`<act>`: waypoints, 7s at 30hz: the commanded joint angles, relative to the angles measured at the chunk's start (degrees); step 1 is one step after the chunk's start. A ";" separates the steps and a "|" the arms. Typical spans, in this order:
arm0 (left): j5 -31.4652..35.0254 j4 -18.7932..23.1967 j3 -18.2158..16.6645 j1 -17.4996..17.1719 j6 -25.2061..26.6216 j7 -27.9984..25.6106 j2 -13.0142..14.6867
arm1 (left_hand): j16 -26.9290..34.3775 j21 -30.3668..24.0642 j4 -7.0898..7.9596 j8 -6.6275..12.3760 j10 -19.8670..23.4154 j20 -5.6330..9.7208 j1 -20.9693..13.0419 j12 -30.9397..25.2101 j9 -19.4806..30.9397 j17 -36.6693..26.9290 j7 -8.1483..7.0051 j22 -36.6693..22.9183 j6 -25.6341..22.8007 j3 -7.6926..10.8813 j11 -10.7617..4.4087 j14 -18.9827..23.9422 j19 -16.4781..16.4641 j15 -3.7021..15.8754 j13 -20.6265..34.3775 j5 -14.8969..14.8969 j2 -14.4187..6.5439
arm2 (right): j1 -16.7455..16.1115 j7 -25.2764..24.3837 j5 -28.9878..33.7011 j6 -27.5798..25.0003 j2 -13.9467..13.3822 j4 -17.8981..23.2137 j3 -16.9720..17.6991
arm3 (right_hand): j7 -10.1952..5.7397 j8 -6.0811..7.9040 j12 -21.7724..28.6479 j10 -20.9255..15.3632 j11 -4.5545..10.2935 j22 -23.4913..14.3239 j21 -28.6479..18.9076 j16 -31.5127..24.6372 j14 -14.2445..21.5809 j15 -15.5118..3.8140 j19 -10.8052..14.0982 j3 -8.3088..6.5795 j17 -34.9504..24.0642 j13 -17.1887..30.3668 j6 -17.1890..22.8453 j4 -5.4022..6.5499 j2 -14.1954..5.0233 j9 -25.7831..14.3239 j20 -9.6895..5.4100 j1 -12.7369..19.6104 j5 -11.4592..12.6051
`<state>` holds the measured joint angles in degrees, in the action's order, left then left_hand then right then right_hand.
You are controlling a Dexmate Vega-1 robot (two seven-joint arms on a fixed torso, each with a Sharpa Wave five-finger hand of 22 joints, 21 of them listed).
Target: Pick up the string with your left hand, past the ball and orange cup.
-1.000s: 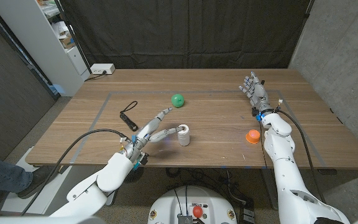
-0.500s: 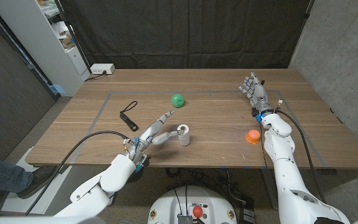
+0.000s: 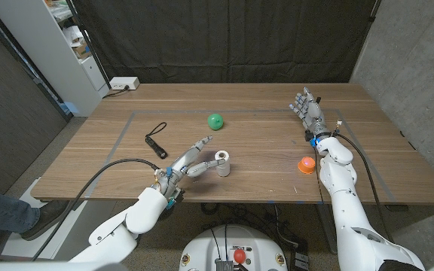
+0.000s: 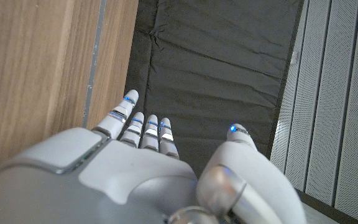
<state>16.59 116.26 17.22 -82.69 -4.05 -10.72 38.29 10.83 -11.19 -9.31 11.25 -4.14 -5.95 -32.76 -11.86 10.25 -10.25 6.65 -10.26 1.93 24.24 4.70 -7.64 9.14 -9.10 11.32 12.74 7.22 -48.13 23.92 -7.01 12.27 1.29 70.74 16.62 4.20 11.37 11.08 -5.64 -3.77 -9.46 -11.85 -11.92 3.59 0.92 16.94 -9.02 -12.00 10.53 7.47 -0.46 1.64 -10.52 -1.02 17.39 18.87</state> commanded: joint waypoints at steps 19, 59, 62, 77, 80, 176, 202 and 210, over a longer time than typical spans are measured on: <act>3.42 1.45 3.27 1.92 5.96 1.29 -0.85 | -0.09 -0.06 0.20 0.20 -0.08 -0.29 -0.98 -0.46 0.11 -0.19 0.27 -0.17 -0.47 -0.38 0.21 -0.30 0.35 -0.14 0.19 0.27 -0.14 | 0.67 0.70 -0.56 0.52 -0.64 -2.15 0.61 | -0.23 -0.07 0.12 -0.79 0.05 -0.32 0.25 -0.01 0.22 0.32 0.69 0.39 -0.04 0.33 0.67 -0.02 -0.10 -0.32 0.25 0.51 0.33; 6.47 3.20 5.98 5.90 14.14 5.23 -2.09 | 3.13 -3.35 0.56 2.95 17.89 -0.46 -6.88 -5.84 0.61 -0.36 1.47 -0.77 -15.00 -1.33 0.22 16.49 -11.57 2.84 0.54 -0.39 -1.98 | 2.00 0.86 -1.70 2.94 -0.90 -6.96 2.00 | -0.58 -0.06 0.11 -0.89 0.11 -0.34 0.50 0.01 0.27 0.33 0.76 0.65 -0.01 0.33 0.76 -0.17 -0.20 -0.32 0.58 0.58 0.45; 6.96 3.43 6.01 5.82 14.86 4.94 -2.28 | 3.81 -4.15 0.55 3.72 21.03 -0.75 -8.01 -6.64 0.77 -0.44 0.79 -1.03 -18.49 -1.47 -0.75 20.19 -13.98 3.65 0.72 -0.68 -2.44 | 2.10 0.81 -1.66 2.96 -0.83 -7.13 1.93 | -0.59 -0.07 0.09 -0.84 0.24 -0.35 0.51 0.01 0.29 0.35 0.80 0.68 -0.01 0.33 0.73 -0.19 -0.20 -0.32 0.62 0.59 0.47; 7.48 3.96 6.32 6.25 16.52 5.61 -2.63 | 6.95 -9.30 -0.15 6.54 33.77 -1.21 -15.53 -9.84 1.32 -0.88 -1.48 -1.86 -31.43 -1.75 -5.58 33.84 -26.66 8.19 1.84 -2.24 -5.27 | 2.06 0.72 -1.49 2.65 -0.89 -7.07 1.80 | -0.65 -0.10 0.06 -0.80 0.16 -0.35 0.56 0.02 0.29 0.34 0.86 0.77 0.00 0.33 0.69 -0.24 -0.25 -0.32 0.68 0.62 0.52; 7.49 3.94 6.43 6.32 16.71 5.74 -2.73 | 7.11 -10.17 -0.21 6.78 34.30 -1.57 -16.71 -9.83 1.38 -0.95 -1.83 -1.93 -32.53 -1.69 -4.74 34.49 -28.63 8.44 1.96 -2.39 -5.71 | 1.87 0.76 -1.52 2.53 -0.94 -6.90 1.85 | -0.64 -0.09 0.06 -0.79 0.17 -0.35 0.58 0.03 0.29 0.31 0.85 0.79 0.00 0.33 0.71 -0.26 -0.26 -0.32 0.68 0.63 0.53; 3.84 6.06 1.96 5.69 13.81 5.61 -1.90 | 13.28 -20.92 -0.26 8.80 40.65 0.58 -37.95 -11.79 4.62 -3.94 -1.28 -2.97 -37.96 -0.14 -4.91 44.44 -42.96 9.83 6.12 -1.27 -13.63 | -2.31 -1.16 0.14 -0.83 0.31 3.90 0.60 | -0.34 -0.01 0.12 -1.18 0.13 -0.36 0.71 -0.03 0.61 0.40 1.29 1.37 0.02 0.33 1.09 -0.56 -0.65 -0.32 0.51 0.78 0.79; 1.12 6.84 -0.15 6.70 10.42 7.09 -0.66 | 13.39 -21.96 -0.16 9.19 41.39 0.80 -38.17 -11.97 4.97 -4.04 -1.12 -3.04 -38.83 -0.10 -4.94 45.41 -43.26 9.93 6.53 -1.16 -13.79 | -0.97 -1.61 0.61 -0.51 0.32 3.05 0.30 | -0.27 0.06 0.18 -1.47 0.03 -0.35 0.61 -0.08 0.89 0.22 1.82 1.49 0.04 0.33 1.40 -0.69 -0.77 -0.32 0.36 0.92 0.83; 1.56 8.07 -0.69 7.00 10.75 7.59 0.07 | 13.26 -22.24 -0.15 9.09 41.26 0.78 -38.23 -11.88 5.07 -4.05 -1.07 -3.06 -38.58 -0.05 -4.87 45.38 -43.21 9.78 6.65 -1.12 -13.82 | -0.36 -1.71 0.81 -0.52 0.25 2.67 0.13 | -0.27 0.08 0.20 -1.57 -0.03 -0.34 0.64 -0.09 0.94 0.34 1.82 1.53 0.04 0.33 1.51 -0.73 -0.79 -0.31 0.34 0.95 0.85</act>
<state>18.09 123.21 17.30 -76.16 6.81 -3.71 37.57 23.86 -33.11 -9.69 19.95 36.82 -5.13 -63.81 -23.45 15.06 -13.96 5.42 -13.21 -36.35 23.88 -0.18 36.72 -33.66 0.23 17.78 11.29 1.16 -49.23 22.42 -6.52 11.70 1.66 73.84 16.98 3.91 11.37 11.08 -6.65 -4.00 -9.72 -11.41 -11.92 4.00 1.33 18.28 -7.76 -12.01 10.52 8.42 -1.26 1.03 -10.52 -0.72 17.99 19.51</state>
